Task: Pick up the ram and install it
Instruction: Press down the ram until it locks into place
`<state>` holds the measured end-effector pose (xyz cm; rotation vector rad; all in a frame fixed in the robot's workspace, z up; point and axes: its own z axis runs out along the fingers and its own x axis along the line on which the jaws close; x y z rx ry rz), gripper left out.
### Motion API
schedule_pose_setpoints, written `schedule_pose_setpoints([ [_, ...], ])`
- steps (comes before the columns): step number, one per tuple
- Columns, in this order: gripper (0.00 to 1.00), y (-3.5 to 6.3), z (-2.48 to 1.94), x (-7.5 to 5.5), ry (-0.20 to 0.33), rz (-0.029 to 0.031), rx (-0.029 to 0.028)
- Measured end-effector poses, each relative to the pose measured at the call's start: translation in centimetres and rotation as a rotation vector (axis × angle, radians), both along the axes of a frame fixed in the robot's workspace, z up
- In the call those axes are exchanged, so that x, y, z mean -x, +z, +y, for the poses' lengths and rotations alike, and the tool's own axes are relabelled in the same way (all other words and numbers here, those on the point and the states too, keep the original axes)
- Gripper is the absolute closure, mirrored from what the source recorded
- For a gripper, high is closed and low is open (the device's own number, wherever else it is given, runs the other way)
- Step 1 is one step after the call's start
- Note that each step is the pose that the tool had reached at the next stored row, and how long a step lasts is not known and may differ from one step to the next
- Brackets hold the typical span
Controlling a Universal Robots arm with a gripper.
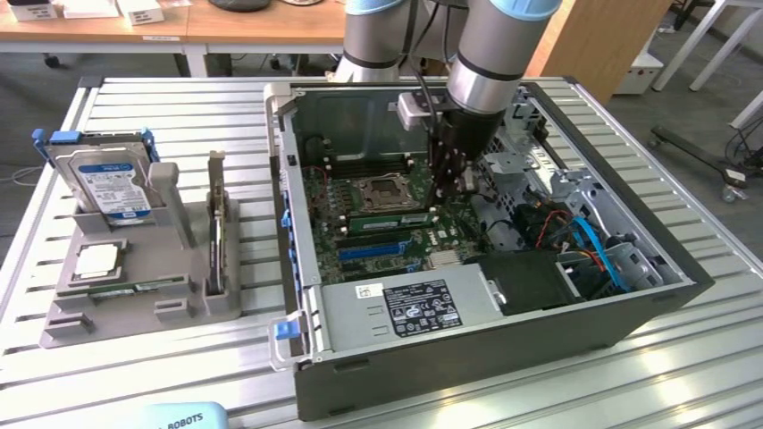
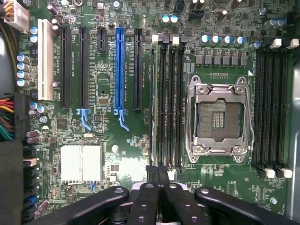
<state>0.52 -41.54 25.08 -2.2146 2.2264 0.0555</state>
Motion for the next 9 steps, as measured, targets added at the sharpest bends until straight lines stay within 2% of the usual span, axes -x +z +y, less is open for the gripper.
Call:
schedule_pose_setpoints([
  [9,0.90,0.05,0.00,0.06,0.000,0.0000,-0.0001],
])
